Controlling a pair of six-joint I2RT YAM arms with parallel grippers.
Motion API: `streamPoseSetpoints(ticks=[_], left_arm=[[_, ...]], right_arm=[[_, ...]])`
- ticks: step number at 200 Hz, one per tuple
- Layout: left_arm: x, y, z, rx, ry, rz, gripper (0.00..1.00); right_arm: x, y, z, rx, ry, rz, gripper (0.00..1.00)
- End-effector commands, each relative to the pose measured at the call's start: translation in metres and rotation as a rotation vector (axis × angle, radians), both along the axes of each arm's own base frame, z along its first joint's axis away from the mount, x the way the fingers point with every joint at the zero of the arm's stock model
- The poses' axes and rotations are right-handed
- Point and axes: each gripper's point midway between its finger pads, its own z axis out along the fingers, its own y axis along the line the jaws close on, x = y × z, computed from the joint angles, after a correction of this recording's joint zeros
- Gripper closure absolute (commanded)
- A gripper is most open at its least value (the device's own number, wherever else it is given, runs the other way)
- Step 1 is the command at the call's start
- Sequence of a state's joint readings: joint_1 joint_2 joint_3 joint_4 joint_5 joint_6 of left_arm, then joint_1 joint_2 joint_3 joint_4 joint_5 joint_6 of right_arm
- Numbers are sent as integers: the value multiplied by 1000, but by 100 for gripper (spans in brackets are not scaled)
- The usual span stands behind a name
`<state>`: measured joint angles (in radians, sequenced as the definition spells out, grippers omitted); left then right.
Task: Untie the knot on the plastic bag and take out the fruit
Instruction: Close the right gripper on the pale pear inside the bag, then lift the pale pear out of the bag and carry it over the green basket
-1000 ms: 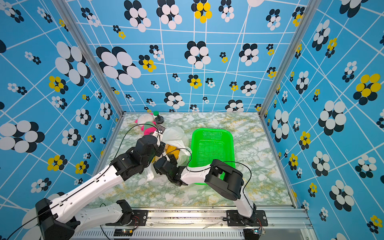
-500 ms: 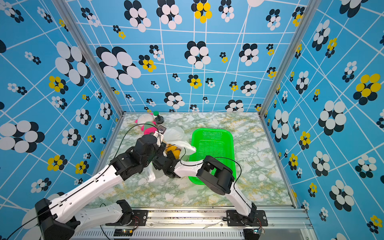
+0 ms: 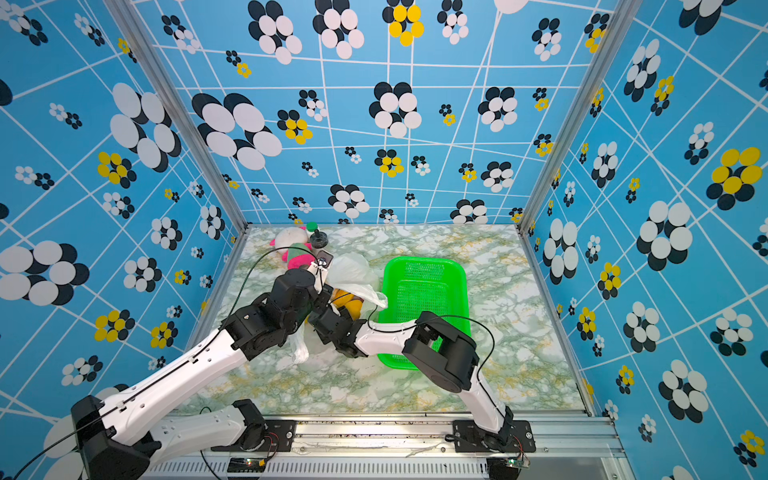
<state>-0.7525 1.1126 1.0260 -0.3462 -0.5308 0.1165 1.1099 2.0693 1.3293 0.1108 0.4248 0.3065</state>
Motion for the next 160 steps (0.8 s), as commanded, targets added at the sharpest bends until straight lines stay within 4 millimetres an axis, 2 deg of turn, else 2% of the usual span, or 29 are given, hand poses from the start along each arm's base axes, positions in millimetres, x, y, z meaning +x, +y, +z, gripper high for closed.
streamPoseSetpoints(ticks=[1,38,96,137,160], left_arm=[[0,12,-5,5,8,53,100],[-2,7,-4,-27,11,30,100],[0,11,-8,-14,25,55,100],[0,13,-9,-5,26,64,100],[0,10,-11,-11,34,54,100]], right_arm=[[-19,1,46,110,-36,41,50],[-50,-3,75,170,-111,120,52],[-64,-31,92,268,-190,113,56],[-78,-61,128,369,-276,117,58],[-80,-88,150,392,-320,72,62]])
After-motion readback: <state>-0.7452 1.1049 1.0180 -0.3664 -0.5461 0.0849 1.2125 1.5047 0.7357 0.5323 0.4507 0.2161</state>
